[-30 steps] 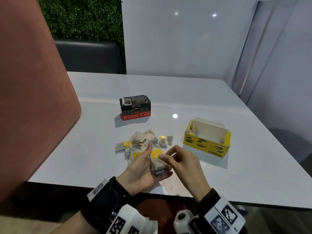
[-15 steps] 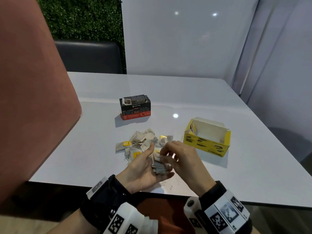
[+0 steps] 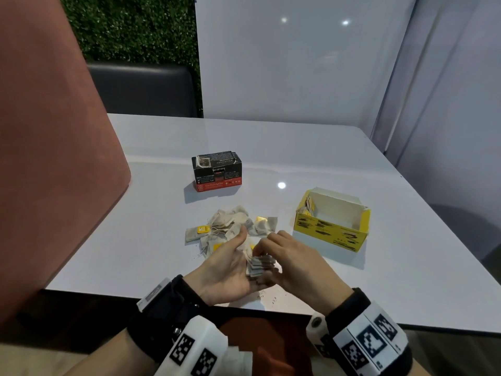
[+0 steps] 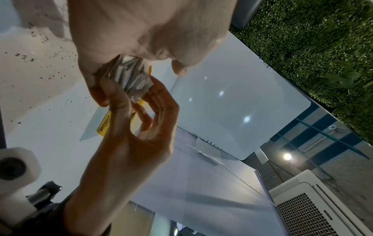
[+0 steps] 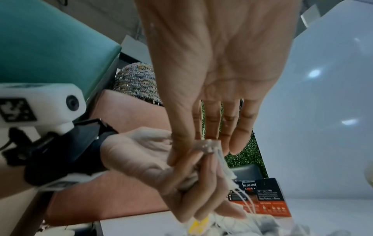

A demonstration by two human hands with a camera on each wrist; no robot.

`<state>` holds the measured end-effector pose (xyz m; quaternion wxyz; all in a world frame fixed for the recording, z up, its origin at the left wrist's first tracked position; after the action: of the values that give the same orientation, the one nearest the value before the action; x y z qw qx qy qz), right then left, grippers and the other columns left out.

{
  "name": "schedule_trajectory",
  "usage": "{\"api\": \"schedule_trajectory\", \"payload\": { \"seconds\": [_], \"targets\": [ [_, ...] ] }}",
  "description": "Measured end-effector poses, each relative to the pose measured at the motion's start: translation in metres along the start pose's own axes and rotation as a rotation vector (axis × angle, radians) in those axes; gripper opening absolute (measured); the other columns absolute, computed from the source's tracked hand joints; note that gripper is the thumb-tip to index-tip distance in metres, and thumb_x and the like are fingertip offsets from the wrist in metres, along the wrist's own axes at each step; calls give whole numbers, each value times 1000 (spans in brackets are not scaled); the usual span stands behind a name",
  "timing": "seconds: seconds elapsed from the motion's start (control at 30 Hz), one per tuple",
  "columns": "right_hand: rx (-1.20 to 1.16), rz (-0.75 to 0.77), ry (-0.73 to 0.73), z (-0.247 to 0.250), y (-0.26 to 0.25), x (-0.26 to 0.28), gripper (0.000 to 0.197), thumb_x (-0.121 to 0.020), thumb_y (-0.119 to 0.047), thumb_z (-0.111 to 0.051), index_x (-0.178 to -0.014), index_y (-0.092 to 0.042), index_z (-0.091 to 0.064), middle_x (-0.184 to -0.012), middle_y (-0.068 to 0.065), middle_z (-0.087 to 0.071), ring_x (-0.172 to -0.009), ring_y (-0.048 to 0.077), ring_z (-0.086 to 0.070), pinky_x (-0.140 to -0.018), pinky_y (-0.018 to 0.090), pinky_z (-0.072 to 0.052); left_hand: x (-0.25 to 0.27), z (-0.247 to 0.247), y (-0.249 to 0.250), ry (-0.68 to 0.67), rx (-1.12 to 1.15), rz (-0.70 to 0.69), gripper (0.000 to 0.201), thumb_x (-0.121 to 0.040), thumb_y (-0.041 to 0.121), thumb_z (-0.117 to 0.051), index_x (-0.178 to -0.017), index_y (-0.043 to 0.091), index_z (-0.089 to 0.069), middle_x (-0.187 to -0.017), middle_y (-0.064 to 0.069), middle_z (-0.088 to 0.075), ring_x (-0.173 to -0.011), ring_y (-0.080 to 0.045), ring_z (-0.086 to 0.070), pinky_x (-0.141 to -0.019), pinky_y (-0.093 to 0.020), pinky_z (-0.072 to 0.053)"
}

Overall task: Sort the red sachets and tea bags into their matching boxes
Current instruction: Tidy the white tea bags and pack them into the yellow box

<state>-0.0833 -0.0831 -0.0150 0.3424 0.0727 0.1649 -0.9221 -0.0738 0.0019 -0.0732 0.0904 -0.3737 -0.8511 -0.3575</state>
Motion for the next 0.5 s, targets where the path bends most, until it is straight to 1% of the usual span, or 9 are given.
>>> {"api": "schedule_trajectory", "payload": {
  "seconds": [0.07, 0.13, 0.2, 0.23, 0.3, 0.37, 0.4, 0.43, 0.5],
  "targets": [
    [0, -28, 12, 1, 0, 0, 24, -86, -25, -60, -108, -21, -53, -105, -5, -56, -98, 15, -46, -66, 21, -33, 0, -3, -2, -9, 7, 0, 69, -92, 59, -28, -96, 5, -72, -88, -12, -57, -75, -20, -50, -80, -34, -43],
    [-17, -74, 54, 2, 4, 0, 21, -86, -29, -60, -105, -22, -53, -102, -6, -57, -95, 14, -48, -67, 22, -36, 0, -4, -3, -13, 19, -15, 68, -93, 57, -28, -94, 5, -72, -82, -10, -61, -67, -18, -56, -80, -36, -47],
    [-17, -111, 116, 5, 6, 0, 20, -85, -31, -62, -101, -22, -54, -97, -6, -57, -90, 14, -49, -65, 24, -38, 1, -5, -3, -11, 34, -34, 65, -94, 56, -29, -100, 4, -68, -82, -10, -62, -66, -18, -59, -85, -37, -44],
    [-17, -118, 134, 5, 6, 0, 20, -84, -31, -62, -100, -22, -54, -97, -6, -57, -89, 14, -49, -65, 25, -38, 1, -6, -2, -8, 28, -41, 64, -94, 56, -29, -103, 5, -65, -83, -10, -63, -65, -18, -60, -85, -37, -44],
    [-15, -109, 105, 0, 2, 0, 22, -85, -29, -61, -103, -21, -52, -101, -6, -55, -92, 14, -47, -67, 26, -38, 1, -7, -1, -8, -1, -43, 63, -94, 57, -28, -104, 5, -64, -82, -11, -64, -64, -19, -60, -77, -36, -51],
    [-33, -95, 59, -7, 1, 1, 24, -84, -28, -61, -105, -21, -51, -104, -5, -52, -95, 14, -45, -68, 26, -39, 1, -8, -1, -11, -14, -35, 63, -92, 56, -30, -104, 4, -64, -82, -13, -64, -64, -21, -59, -67, -34, -54],
    [-57, -90, 58, -8, 3, 2, 23, -84, -27, -62, -104, -21, -52, -103, -5, -53, -95, 15, -46, -69, 27, -41, 1, -8, -2, -10, -20, -34, 60, -91, 54, -33, -104, 4, -63, -82, -13, -62, -63, -20, -56, -67, -34, -54],
    [-93, -89, 66, -8, 5, 2, 22, -84, -24, -63, -104, -20, -54, -102, -4, -54, -94, 16, -48, -71, 28, -44, 0, -7, -2, -9, -24, -40, 56, -90, 52, -36, -105, 4, -61, -82, -12, -59, -63, -19, -52, -71, -33, -52],
    [-179, -95, 80, -6, 11, 3, 21, -83, -16, -64, -102, -20, -57, -98, -6, -58, -90, 14, -53, -76, 30, -50, 0, -5, -1, 2, -10, -52, 46, -89, 44, -45, -108, 4, -58, -81, -11, -55, -64, -18, -48, -83, -34, -44]
  ]
}}
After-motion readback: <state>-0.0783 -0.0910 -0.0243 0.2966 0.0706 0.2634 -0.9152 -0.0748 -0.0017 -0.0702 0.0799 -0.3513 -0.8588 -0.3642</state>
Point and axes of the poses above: each hand's wrist, its own x-axis away from the middle knuckle, its own z-axis out of the back of the hand, y = z × x, the point moved 6 cm from there along -x, towards the middle knuckle
